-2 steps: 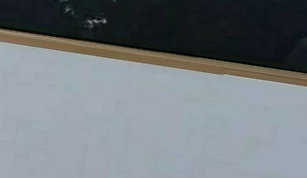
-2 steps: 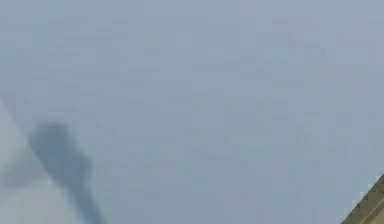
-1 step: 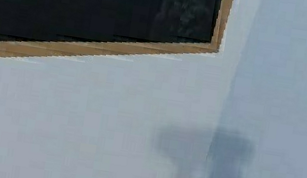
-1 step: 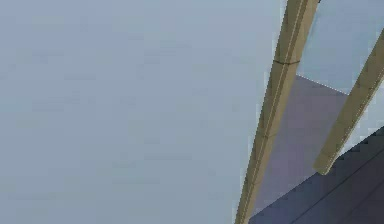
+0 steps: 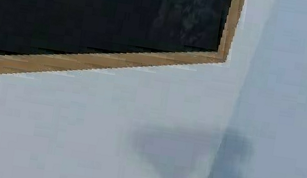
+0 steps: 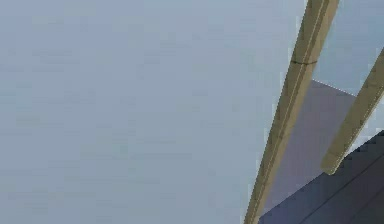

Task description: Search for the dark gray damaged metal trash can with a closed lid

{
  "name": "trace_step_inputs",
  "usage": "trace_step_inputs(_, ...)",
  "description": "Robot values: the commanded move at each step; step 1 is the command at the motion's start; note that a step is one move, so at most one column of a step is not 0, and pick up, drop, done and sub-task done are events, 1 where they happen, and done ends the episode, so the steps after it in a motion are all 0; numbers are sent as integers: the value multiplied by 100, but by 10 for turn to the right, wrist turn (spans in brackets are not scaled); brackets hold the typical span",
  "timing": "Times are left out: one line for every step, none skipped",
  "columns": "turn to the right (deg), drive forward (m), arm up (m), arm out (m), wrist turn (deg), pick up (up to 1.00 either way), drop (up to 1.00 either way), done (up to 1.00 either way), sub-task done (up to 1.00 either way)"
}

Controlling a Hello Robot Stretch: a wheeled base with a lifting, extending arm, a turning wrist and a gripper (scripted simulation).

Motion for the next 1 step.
trace_step_inputs(450, 0, 0, 0, 0, 0, 0, 0, 0)
